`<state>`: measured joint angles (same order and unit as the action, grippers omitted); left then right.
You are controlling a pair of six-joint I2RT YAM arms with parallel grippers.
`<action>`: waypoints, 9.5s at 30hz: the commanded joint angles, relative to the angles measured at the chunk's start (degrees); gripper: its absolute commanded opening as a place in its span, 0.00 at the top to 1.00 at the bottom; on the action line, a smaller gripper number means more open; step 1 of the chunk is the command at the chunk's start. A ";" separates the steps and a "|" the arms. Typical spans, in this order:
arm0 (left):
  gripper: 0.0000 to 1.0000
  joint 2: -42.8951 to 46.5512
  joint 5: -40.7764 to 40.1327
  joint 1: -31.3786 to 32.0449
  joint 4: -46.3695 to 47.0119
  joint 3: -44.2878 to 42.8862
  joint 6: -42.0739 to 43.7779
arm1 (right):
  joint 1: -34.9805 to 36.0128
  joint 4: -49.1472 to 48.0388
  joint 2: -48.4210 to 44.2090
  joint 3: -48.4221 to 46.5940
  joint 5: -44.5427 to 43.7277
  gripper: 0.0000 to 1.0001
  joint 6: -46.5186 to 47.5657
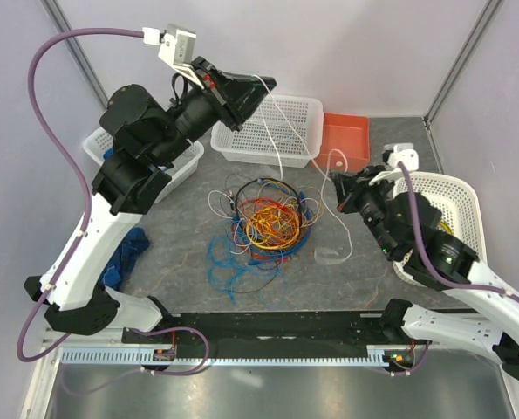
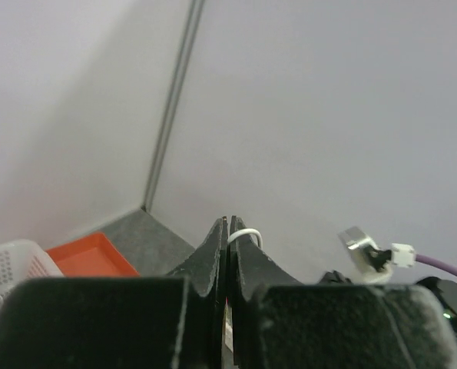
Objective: Untangle the cables
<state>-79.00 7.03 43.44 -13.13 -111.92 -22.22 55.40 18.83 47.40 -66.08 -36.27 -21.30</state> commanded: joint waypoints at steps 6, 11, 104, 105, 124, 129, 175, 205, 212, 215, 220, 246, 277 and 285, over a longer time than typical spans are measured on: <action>0.98 0.34 3.43 -0.11 -8.06 9.87 -4.50 | 0.15 -10.30 1.38 5.17 5.86 1.00 -1.29; 0.98 2.53 1.33 -0.11 -8.06 16.29 -2.93 | 0.15 -11.88 2.17 6.40 6.74 1.00 -0.94; 0.01 31.88 -16.69 -2.57 3.37 74.81 -27.88 | -14.79 -16.22 7.29 20.66 19.31 1.00 -5.87; 0.00 32.68 -16.78 -2.57 3.37 75.52 -28.05 | -14.79 -14.71 6.66 18.47 19.31 1.00 -5.34; 0.00 36.73 -16.78 -2.57 15.12 80.27 -26.74 | -14.79 6.39 18.51 -36.74 22.38 1.00 -0.23; 0.00 36.46 -15.99 -2.57 24.79 82.91 -26.56 | -14.88 7.62 21.41 -48.22 23.00 1.00 0.03; 0.07 53.24 -23.99 4.90 20.16 100.66 -29.28 | -26.21 -3.01 40.04 -54.92 1.38 1.00 4.24; 0.07 62.22 -19.95 4.90 12.95 106.73 -32.10 | -40.37 -18.21 63.52 -52.95 -2.23 1.00 0.83; 0.07 60.98 -20.03 4.90 14.36 106.73 -31.66 | -40.89 -20.67 61.06 -37.82 -0.21 1.00 -4.27; 0.07 61.42 -20.21 4.90 14.44 107.08 -31.66 | -40.89 -21.03 61.23 -33.59 -0.11 1.00 -5.24; 0.07 61.95 -19.68 4.81 14.18 106.82 -31.57 | -41.42 -20.15 63.25 -31.12 -0.20 1.00 -4.54; 0.08 59.67 -25.74 4.90 11.11 98.84 -28.77 | -40.12 -22.59 44.41 -13.13 13.83 0.36 -11.22; 0.04 46.30 -24.52 4.81 -1.55 91.00 -34.30 | -7.76 -23.14 49.20 16.25 21.78 1.00 -4.10; 0.05 47.45 -28.12 4.81 -1.64 88.37 -31.40 | 0.14 -20.60 24.90 17.14 12.03 1.00 -1.04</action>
<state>-31.88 -17.96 48.10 -14.94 -21.06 -54.48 50.78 -1.74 86.02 -46.96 -17.19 -24.84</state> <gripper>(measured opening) 0.952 0.022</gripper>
